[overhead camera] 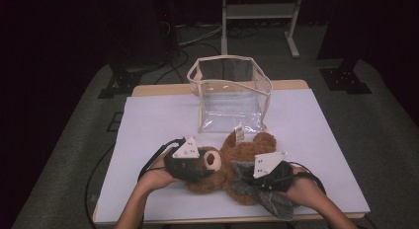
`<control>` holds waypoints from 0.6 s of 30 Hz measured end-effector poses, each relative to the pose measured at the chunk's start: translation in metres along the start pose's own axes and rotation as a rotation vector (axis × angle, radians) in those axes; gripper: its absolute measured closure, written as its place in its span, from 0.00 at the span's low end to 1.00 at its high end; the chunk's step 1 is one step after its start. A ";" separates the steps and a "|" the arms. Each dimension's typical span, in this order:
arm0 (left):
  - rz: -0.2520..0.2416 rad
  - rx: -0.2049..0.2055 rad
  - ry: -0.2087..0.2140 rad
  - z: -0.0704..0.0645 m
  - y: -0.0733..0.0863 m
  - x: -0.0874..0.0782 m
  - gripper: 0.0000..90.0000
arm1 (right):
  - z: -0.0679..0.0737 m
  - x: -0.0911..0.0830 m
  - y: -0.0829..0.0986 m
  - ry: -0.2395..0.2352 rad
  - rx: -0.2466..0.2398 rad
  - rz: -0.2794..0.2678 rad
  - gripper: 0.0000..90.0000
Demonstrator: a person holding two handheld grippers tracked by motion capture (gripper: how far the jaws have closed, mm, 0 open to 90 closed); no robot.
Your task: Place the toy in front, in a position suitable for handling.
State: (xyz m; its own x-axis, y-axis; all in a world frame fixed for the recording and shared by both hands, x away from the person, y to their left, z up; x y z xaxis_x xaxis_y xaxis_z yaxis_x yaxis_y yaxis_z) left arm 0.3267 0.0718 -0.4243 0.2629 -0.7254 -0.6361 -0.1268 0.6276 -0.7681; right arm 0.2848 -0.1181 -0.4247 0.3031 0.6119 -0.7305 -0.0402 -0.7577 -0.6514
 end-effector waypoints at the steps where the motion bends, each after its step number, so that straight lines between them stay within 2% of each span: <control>1: 0.002 0.006 -0.001 0.000 0.000 0.001 0.39 | -0.003 -0.003 -0.001 0.008 0.009 -0.009 0.91; 4: 0.006 0.023 0.004 -0.003 -0.001 0.003 0.39 | -0.006 -0.004 -0.011 0.011 0.014 -0.031 0.91; 7: 0.013 0.036 0.003 -0.003 0.000 0.002 0.39 | -0.005 0.007 -0.023 -0.004 -0.007 -0.033 0.91; 11: 0.006 0.031 0.012 -0.002 0.002 0.001 0.40 | 0.000 0.016 -0.020 -0.025 -0.012 -0.024 0.91; 15: 0.001 0.030 0.017 -0.003 0.003 0.002 0.40 | -0.003 0.000 -0.006 -0.010 0.028 -0.042 0.91; 18: 0.003 0.035 0.020 -0.004 0.003 0.002 0.40 | -0.015 -0.020 0.001 0.023 0.067 -0.067 0.91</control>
State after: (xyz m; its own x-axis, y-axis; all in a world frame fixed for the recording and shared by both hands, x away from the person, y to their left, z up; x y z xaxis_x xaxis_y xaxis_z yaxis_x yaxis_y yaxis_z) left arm 0.3234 0.0707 -0.4281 0.2430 -0.7288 -0.6402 -0.0935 0.6393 -0.7633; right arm 0.2928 -0.1341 -0.4081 0.3291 0.6548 -0.6804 -0.0828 -0.6977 -0.7116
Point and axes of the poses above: each handheld gripper's, and its own axes: x roughly forward along the jaws, y roughly out of its underside, z roughly to its left, the point moved 7 cm from there along x, roughly forward along the jaws, and after that the axes turned 2 degrees about y, right-handed, at the moved point
